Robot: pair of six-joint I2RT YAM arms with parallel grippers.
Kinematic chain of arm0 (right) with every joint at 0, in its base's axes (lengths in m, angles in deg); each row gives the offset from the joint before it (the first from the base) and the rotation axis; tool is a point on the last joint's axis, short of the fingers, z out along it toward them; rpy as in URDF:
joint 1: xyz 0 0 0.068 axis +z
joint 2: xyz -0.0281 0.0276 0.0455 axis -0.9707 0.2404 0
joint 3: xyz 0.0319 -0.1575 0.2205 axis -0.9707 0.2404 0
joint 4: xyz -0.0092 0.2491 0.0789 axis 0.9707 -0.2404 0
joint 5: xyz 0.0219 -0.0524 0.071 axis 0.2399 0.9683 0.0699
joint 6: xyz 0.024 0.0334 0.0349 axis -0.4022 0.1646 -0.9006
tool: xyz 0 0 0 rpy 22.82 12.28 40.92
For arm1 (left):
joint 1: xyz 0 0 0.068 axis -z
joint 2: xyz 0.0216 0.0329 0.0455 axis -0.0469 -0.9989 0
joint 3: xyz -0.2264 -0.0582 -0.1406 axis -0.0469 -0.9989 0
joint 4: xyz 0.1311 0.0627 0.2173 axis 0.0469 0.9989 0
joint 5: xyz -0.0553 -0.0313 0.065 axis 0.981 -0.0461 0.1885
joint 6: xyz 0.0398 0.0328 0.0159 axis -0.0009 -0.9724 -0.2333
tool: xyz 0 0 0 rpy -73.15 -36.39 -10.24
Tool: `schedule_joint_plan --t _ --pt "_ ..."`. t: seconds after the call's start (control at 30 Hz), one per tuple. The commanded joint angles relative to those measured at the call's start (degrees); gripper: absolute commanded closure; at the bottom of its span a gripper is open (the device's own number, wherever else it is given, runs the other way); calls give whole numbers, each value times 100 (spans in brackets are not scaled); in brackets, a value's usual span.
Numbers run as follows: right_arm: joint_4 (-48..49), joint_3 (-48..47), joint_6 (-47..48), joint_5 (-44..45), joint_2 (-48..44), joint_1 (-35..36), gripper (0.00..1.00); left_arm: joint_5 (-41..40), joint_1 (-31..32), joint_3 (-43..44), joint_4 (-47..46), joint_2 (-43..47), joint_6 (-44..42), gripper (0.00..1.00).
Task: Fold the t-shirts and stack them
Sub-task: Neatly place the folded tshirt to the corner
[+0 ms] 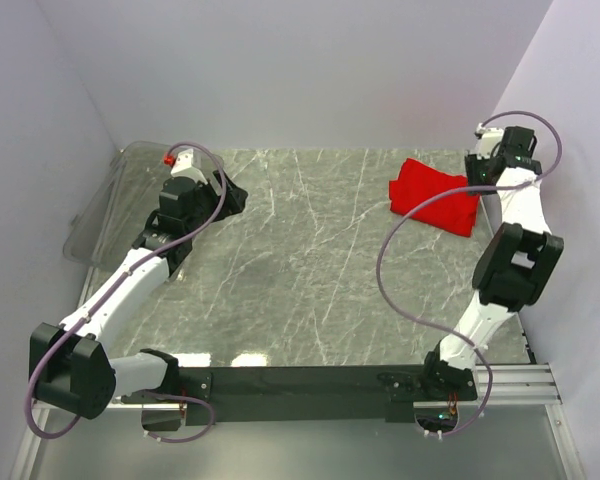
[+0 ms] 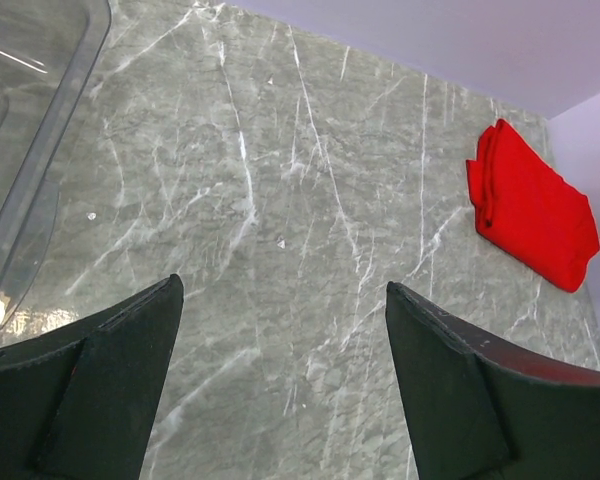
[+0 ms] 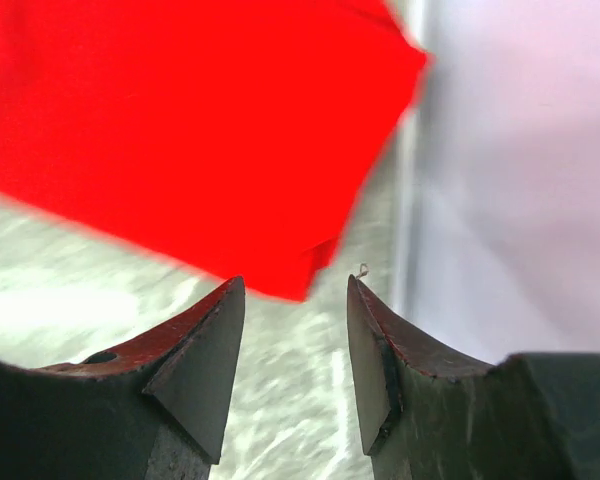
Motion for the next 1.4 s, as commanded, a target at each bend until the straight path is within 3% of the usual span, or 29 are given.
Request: schedule_joint_plan --t 0.0,0.23,0.43,0.5,0.53,0.57,0.7,0.73,0.8,0.9,1.07,1.37 --pt "8 491 131 -619 -630 258 48 -120 -35 130 -170 8 -181 12" --pt "289 1834 69 -1235 -1921 680 47 -199 -343 279 -135 79 12 4" --pt "929 3082 183 -728 -3397 1084 43 -217 -510 525 287 8 -172 1" --pt "1071 3339 140 -604 -3925 1084 37 -217 -519 526 348 70 -418 1" --pt "1281 3575 96 -507 -4101 1084 17 -252 -510 517 366 105 -514 1" --pt "1422 3699 34 -298 -4433 1067 11 -287 -510 499 384 192 -681 1" --pt "1950 4297 -841 608 -4946 988 9 -533 -510 315 384 474 -1060 1" --pt "1751 4298 -897 505 -4955 892 1 -621 -510 297 410 518 -1104 0" --pt "1311 4158 -976 -291 -4832 594 4 -648 -510 218 393 658 -1166 1" --pt "1447 4341 -1275 -383 -5086 557 5 -551 -510 113 410 790 -1105 1" --pt "2161 5115 -1864 64 -6043 548 3 -331 -510 -387 51 1193 -894 1" --pt "1933 5045 -2181 934 -6001 557 2 -428 -510 -652 208 1590 -648 1"
